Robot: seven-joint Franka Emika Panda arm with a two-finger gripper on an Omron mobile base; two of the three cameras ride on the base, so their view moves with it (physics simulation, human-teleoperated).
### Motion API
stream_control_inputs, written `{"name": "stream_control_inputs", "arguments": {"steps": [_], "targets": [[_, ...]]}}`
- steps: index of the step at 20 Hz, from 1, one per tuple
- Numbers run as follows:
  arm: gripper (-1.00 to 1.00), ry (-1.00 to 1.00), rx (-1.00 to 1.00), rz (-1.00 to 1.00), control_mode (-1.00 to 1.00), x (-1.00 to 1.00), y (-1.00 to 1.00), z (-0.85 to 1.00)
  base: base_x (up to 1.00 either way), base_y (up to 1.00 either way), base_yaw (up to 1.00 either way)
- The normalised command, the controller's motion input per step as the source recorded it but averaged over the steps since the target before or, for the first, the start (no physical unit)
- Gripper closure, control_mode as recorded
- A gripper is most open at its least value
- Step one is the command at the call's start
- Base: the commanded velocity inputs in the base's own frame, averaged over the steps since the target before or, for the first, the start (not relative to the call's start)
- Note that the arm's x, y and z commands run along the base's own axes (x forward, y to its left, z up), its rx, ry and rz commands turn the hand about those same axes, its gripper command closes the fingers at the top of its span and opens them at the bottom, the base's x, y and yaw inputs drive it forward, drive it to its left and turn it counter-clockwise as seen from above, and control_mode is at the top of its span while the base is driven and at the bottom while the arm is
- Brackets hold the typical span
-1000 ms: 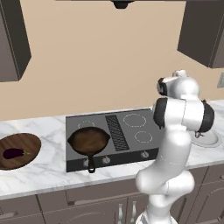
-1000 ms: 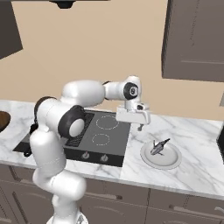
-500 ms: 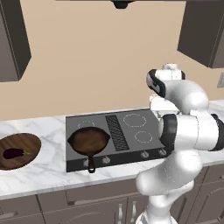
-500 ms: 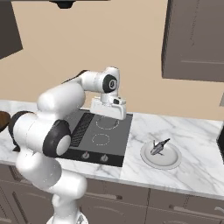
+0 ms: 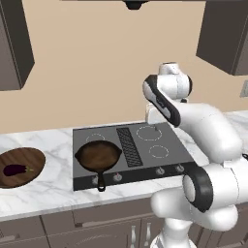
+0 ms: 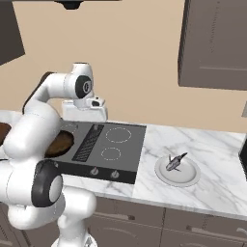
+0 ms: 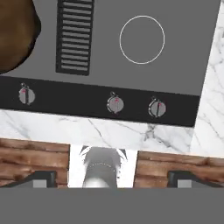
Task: Place the fish on the plate and place the eggplant on the same plate.
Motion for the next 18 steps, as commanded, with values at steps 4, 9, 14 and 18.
{"name": "stream_control_inputs", "arguments": {"steps": [4,9,14,18], "targets": [[-1.0,-0.45,0.1,0.6,-1.0,0.0,1.0,0.0,0.0,0.0,0.0],[-1.0,-0.15,0.02,0.47,-1.0,0.21,0.92,0.3,0.0,0.0,0.0],[-1.0,-0.09,0.04,0.23,-1.0,0.11,0.67,0.23,0.0,0.0,0.0],[-1.0,0.0,0.0,0.35,-1.0,0.0,1.0,0.14,0.0,0.0,0.0]]}}
